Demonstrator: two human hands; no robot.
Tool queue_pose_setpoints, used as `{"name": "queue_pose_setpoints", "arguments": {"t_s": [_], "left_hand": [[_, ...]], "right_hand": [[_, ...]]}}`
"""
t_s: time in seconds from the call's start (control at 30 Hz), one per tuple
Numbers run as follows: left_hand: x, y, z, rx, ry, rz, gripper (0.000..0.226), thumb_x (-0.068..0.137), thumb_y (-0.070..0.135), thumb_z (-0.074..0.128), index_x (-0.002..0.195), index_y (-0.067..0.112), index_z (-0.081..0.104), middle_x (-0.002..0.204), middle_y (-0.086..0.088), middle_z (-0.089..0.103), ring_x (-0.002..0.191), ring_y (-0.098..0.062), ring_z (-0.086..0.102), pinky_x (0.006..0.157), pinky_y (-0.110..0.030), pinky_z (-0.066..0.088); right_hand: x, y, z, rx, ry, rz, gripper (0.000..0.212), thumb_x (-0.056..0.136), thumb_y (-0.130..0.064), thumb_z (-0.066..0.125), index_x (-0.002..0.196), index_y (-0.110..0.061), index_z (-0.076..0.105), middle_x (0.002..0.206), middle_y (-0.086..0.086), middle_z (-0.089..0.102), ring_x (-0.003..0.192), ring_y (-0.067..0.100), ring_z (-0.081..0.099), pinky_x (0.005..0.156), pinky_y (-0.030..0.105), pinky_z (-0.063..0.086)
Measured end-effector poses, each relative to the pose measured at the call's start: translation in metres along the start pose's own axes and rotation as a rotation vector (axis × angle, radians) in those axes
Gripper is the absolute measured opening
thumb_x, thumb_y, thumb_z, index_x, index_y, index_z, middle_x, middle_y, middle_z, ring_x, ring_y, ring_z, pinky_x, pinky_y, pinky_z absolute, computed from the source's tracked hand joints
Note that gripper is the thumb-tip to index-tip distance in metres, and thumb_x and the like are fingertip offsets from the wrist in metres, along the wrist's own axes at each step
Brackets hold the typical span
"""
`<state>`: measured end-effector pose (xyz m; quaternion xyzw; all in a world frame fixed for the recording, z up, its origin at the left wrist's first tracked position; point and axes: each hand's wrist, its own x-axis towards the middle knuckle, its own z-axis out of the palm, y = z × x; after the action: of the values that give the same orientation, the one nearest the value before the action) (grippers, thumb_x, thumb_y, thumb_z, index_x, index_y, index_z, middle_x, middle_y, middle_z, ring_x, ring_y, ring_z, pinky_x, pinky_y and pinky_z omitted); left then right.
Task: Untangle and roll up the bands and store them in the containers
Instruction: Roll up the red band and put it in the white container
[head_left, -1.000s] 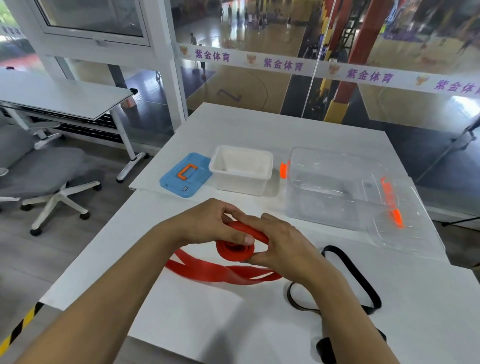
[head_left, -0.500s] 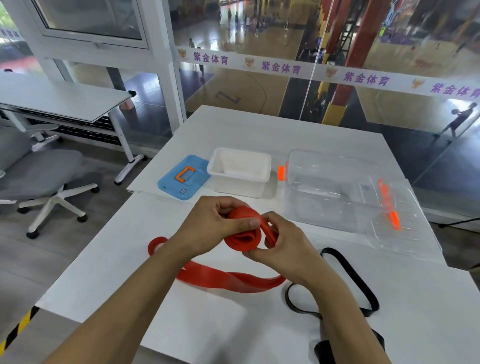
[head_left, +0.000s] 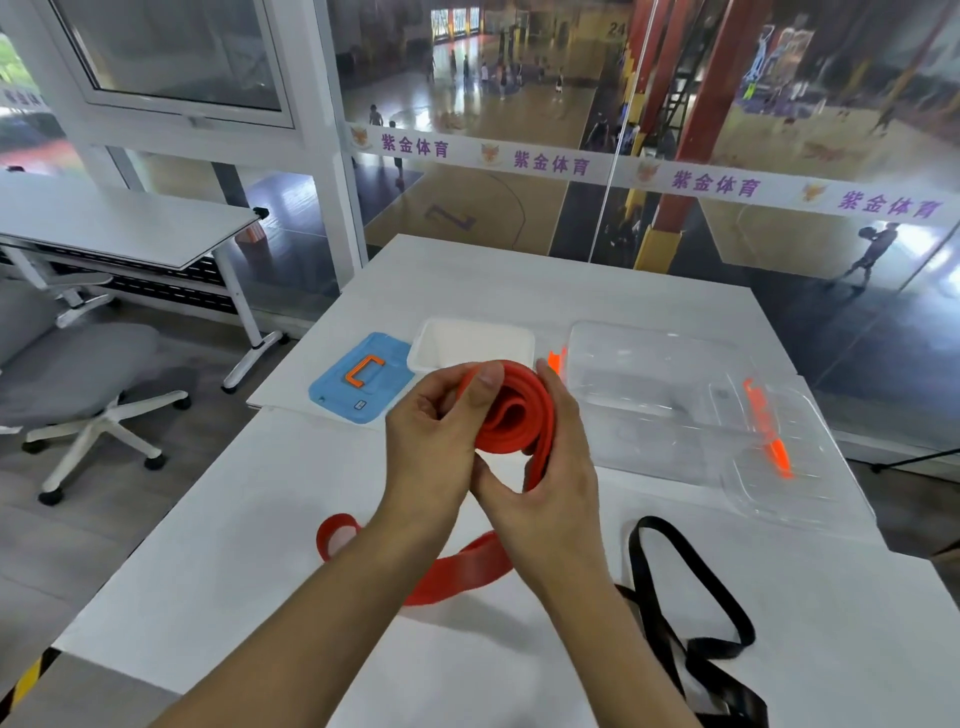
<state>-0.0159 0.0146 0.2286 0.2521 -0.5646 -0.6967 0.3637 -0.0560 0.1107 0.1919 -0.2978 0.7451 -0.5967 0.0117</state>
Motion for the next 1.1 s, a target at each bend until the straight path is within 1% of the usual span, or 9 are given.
{"name": "queue_pose_setpoints", "arguments": {"t_s": [0.07,0.13,0.3,0.43,0.57,0.73,0.8,0.93,1.1], "left_hand": [[-0.003,-0.003,0.005,-0.016,-0.039,-0.070,0.053,0.072,0.055,0.067,0.106,0.015,0.069,0.086,0.008,0.079,0.084,-0.007,0.076,0.075,-0.018,0.058],[-0.003,-0.010,0.003,0.007,-0.085,-0.119,0.057,0.075,0.058,0.063,0.111,0.014,0.066,0.088,0.009,0.079,0.087,-0.007,0.076,0.082,-0.024,0.059],[0.005,-0.016,-0.021,0.072,-0.258,-0.237,0.049,0.080,0.052,0.062,0.111,0.014,0.068,0.091,0.002,0.079,0.089,-0.014,0.076,0.079,-0.030,0.060],[0.021,-0.005,-0.046,0.215,-0.542,-0.300,0.040,0.088,0.040,0.071,0.116,0.010,0.069,0.104,-0.008,0.079,0.102,-0.024,0.075,0.089,-0.036,0.060],[0.032,0.011,-0.049,0.487,-0.775,-0.258,0.031,0.089,0.028,0.076,0.117,0.017,0.073,0.110,-0.004,0.079,0.106,-0.018,0.074,0.090,-0.027,0.058],[0.026,0.011,-0.039,0.525,-0.617,-0.078,0.031,0.075,0.037,0.080,0.102,0.022,0.077,0.095,0.002,0.080,0.092,-0.011,0.076,0.079,-0.021,0.058],[0.021,0.008,-0.038,0.435,-0.559,-0.042,0.034,0.072,0.034,0.081,0.102,0.018,0.077,0.093,-0.001,0.080,0.089,-0.014,0.076,0.078,-0.022,0.059],[0.013,0.008,-0.031,0.332,-0.458,0.035,0.037,0.067,0.034,0.082,0.100,0.019,0.077,0.091,0.002,0.080,0.088,-0.013,0.076,0.075,-0.021,0.058],[0.006,0.010,-0.023,0.231,-0.338,0.062,0.036,0.064,0.040,0.079,0.097,0.025,0.076,0.090,0.005,0.080,0.087,-0.009,0.076,0.073,-0.019,0.058]], "right_hand": [[0.002,-0.001,0.003,-0.013,0.065,0.008,0.090,0.079,-0.030,0.084,0.154,-0.044,0.036,0.134,-0.032,0.048,0.121,-0.019,0.050,0.094,0.005,0.043],[0.004,0.001,0.002,-0.087,0.061,0.027,0.085,0.078,-0.033,0.081,0.152,-0.043,0.039,0.124,-0.024,0.050,0.106,-0.024,0.050,0.084,-0.001,0.041],[0.013,0.012,-0.019,-0.214,-0.184,0.036,0.080,0.082,-0.043,0.079,0.150,-0.050,0.037,0.122,-0.017,0.053,0.106,-0.004,0.055,0.086,0.014,0.046],[0.031,0.012,-0.049,-0.372,-0.470,-0.050,0.085,0.081,-0.040,0.085,0.149,-0.056,0.038,0.105,-0.016,0.053,0.097,0.002,0.055,0.085,0.018,0.046],[0.038,-0.004,-0.054,-0.533,-0.651,-0.098,0.091,0.081,-0.038,0.084,0.153,-0.059,0.031,0.101,-0.015,0.050,0.093,0.006,0.053,0.086,0.022,0.047],[0.040,-0.017,-0.055,-0.573,-0.598,-0.105,0.094,0.082,-0.037,0.082,0.157,-0.048,0.026,0.129,-0.012,0.057,0.114,0.007,0.056,0.099,0.028,0.048],[0.039,-0.019,-0.057,-0.503,-0.564,-0.070,0.086,0.080,-0.032,0.083,0.148,-0.050,0.033,0.120,-0.017,0.060,0.103,0.002,0.057,0.091,0.022,0.049],[0.034,-0.018,-0.060,-0.375,-0.492,-0.008,0.059,0.079,-0.032,0.083,0.123,-0.047,0.047,0.078,-0.014,0.060,0.067,0.006,0.054,0.064,0.018,0.043],[0.026,-0.019,-0.058,-0.224,-0.424,0.005,0.061,0.080,-0.028,0.084,0.127,-0.050,0.050,0.087,-0.020,0.066,0.068,0.004,0.058,0.068,0.017,0.045]]}}
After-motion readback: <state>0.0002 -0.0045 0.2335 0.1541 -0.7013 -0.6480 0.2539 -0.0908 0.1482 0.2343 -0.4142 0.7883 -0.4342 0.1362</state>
